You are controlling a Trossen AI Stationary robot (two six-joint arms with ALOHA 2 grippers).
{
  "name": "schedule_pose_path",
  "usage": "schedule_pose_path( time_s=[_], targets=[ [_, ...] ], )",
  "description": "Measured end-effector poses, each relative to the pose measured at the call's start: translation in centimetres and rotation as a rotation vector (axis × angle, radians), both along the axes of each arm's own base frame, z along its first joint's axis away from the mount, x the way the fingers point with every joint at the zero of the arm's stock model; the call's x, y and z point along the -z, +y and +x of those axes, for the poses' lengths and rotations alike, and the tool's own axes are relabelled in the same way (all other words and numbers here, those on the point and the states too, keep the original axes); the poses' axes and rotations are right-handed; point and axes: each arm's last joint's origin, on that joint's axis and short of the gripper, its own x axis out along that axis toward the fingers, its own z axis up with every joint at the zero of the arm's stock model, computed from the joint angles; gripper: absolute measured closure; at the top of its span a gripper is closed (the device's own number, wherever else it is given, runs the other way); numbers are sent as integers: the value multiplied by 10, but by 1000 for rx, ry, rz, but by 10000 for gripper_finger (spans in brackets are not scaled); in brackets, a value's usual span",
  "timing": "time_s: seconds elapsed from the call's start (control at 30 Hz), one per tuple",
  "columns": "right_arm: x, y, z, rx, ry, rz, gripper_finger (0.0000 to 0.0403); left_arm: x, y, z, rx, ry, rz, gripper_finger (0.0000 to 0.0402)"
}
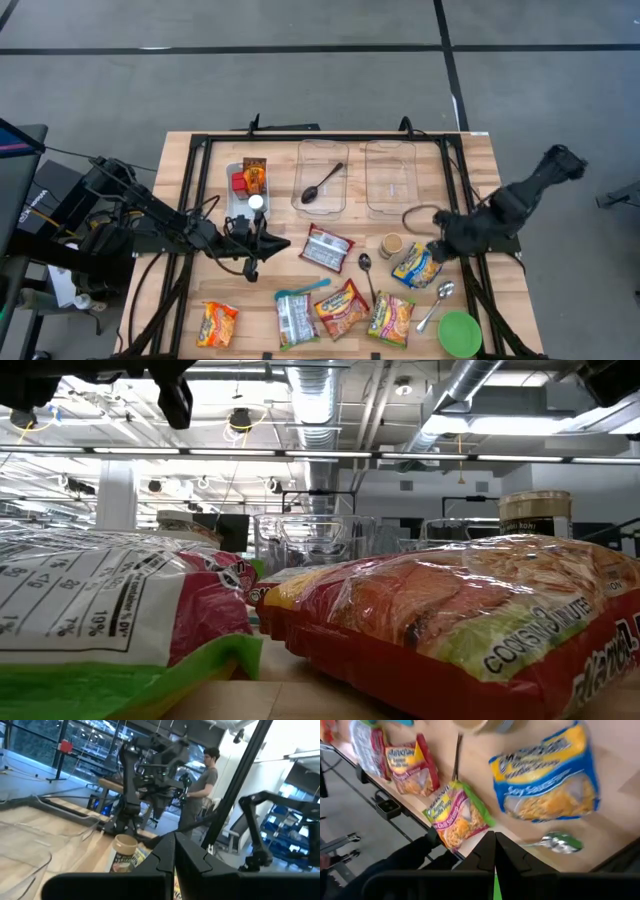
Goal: Pick & Place Food Item
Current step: Put the blue noodle pack into the right transparent bin
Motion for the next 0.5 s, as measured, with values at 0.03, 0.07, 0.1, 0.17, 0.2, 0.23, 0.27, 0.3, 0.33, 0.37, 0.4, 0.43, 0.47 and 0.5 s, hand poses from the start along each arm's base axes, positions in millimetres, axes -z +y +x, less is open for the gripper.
schedule_pose_path(
  time_s=[0.03, 0.07, 0.1, 0.17, 0.2, 0.23, 0.27, 0.3, 0.33, 0.37, 0.4, 0.43, 0.47, 0.5],
  targets=[
    [2, 7, 2, -5, 13, -1, 403, 1, 0, 0, 8, 9, 6, 401],
    [5, 14, 3, -8, 29, -7, 403, 2, -1, 0, 17, 19, 13, 401],
    [8, 21, 5, -8, 45, -13, 403, 3, -1, 0, 30, 25, 20, 401],
    [15, 34, 9, 9, 81, -28, 403, 4, -2, 1, 72, 30, 30, 401],
    [20, 40, 11, 22, 106, -37, 403, 4, -3, 1, 100, 33, 37, 401],
    [24, 46, 13, 38, 129, -45, 403, 5, -4, 1, 129, 40, 45, 401],
    [29, 51, 14, 52, 150, -53, 403, 6, -5, 1, 159, 48, 54, 401],
    [33, 56, 15, 63, 171, -62, 403, 7, -6, 1, 189, 56, 62, 401],
    [37, 61, 16, 70, 187, -72, 403, 8, -7, 1, 216, 66, 70, 402],
    [41, 66, 18, 75, 200, -79, 403, 10, -8, 1, 239, 78, 77, 401],
    [45, 70, 20, 84, 215, -88, 403, 11, -8, 1, 258, 91, 84, 401],
    [49, 73, 22, 96, 228, -93, 403, 12, -9, 0, 270, 102, 89, 402],
    [52, 77, 24, 109, 234, -92, 403, 13, -9, 0, 281, 114, 95, 401],
    [55, 80, 26, 116, 239, -94, 403, 14, -9, 0, 289, 124, 99, 401]
  ],
)
